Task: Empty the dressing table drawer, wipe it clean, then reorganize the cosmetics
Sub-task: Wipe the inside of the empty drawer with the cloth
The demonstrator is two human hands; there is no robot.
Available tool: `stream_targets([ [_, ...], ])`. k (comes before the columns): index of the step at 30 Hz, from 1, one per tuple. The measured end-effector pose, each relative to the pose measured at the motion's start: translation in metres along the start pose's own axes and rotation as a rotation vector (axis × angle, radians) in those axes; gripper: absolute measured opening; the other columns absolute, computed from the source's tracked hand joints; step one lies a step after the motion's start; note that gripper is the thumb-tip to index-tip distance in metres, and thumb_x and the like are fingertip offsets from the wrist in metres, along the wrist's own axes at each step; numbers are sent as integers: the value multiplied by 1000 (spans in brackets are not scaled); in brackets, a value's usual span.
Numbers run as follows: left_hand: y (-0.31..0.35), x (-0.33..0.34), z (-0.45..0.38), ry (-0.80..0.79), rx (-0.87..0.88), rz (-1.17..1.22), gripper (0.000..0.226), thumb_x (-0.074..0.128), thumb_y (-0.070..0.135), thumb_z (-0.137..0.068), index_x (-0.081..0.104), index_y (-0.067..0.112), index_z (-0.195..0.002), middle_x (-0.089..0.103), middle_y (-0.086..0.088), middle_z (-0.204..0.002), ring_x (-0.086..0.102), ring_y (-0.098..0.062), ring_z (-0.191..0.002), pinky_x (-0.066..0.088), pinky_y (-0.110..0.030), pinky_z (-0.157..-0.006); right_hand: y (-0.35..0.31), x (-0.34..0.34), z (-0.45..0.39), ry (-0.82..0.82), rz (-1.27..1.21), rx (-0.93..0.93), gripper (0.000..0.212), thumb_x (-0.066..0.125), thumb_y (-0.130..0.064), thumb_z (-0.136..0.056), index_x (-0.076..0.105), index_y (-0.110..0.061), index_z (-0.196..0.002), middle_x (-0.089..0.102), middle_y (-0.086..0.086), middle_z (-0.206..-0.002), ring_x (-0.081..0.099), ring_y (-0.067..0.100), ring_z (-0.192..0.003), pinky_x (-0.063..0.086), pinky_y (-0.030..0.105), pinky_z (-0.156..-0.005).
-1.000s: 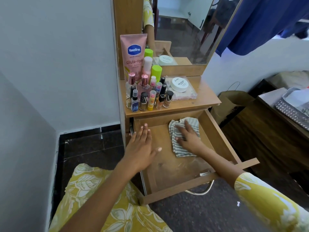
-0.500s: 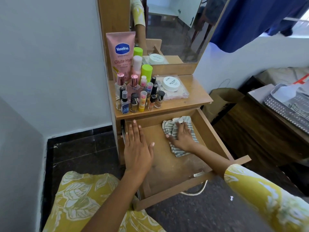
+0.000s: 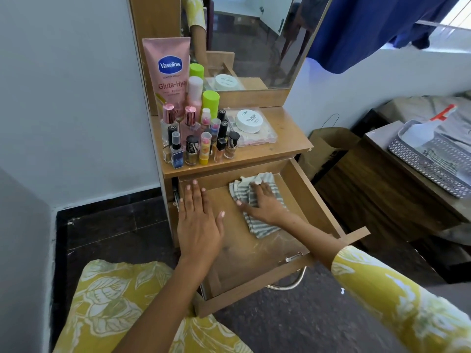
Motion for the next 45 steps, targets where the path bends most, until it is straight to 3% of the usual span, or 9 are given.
stream_targets([
  [4,-1,0,0,-9,10,-7,66,14,46,-98,2,5,-148,-12,-15,-155,-11,-28,-143,-6,-39,-115,15,-13,-6,78,-81,84,85,47,-68,-84,21,-14,-144,3,24,-156,-4,39,-145,7,51,-119],
  [8,0,0,1,-14,6,-12,66,11,47,-97,1,6,-149,-12,-15,-155,-11,-28,-143,-3,-40,-117,26,-22,-8,129,-90,133,83,41,-73,-81,27,-14,-139,16,23,-152,7,37,-145,18,49,-117],
  [12,0,0,0,-15,-2,-14,67,11,47,-97,2,6,-148,-12,-16,-155,-12,-28,-143,-3,-41,-117,21,-6,-4,152,67,128,93,23,-80,-79,23,-13,-144,1,22,-157,-6,33,-147,9,47,-117],
  [15,0,0,0,-15,1,-31,66,11,47,-97,3,6,-148,-12,-16,-155,-12,-28,-143,-5,-40,-116,27,-10,-7,119,-16,152,93,27,-79,-80,18,-14,-146,0,25,-156,-7,35,-146,5,48,-118],
  [30,0,-2,0,10,-3,-40,67,11,48,-96,11,5,-148,-1,-14,-156,-6,-27,-144,-4,-41,-115,23,-47,-6,37,142,245,119,23,-93,-65,25,-3,-143,36,22,-145,30,40,-134,35,50,-104],
  [38,1,2,0,3,17,-7,68,10,50,-96,5,8,-148,-5,-14,-156,-10,-27,-143,-4,-41,-116,20,-45,-11,4,108,280,121,22,-94,-63,21,-4,-144,35,20,-147,24,38,-139,31,51,-107],
  [45,-1,1,0,11,15,5,69,6,51,-94,4,9,-149,-5,-12,-156,-10,-26,-144,-8,-38,-114,21,-49,-10,56,172,279,120,24,-94,-63,28,-4,-142,38,19,-145,32,38,-133,33,47,-105],
])
Point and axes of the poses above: each hand's wrist, its own z-axis away from the middle knuckle, its own x-axis out of the palm, y = z × x, the point moved 4 cm from there along -z, towards the middle knuckle
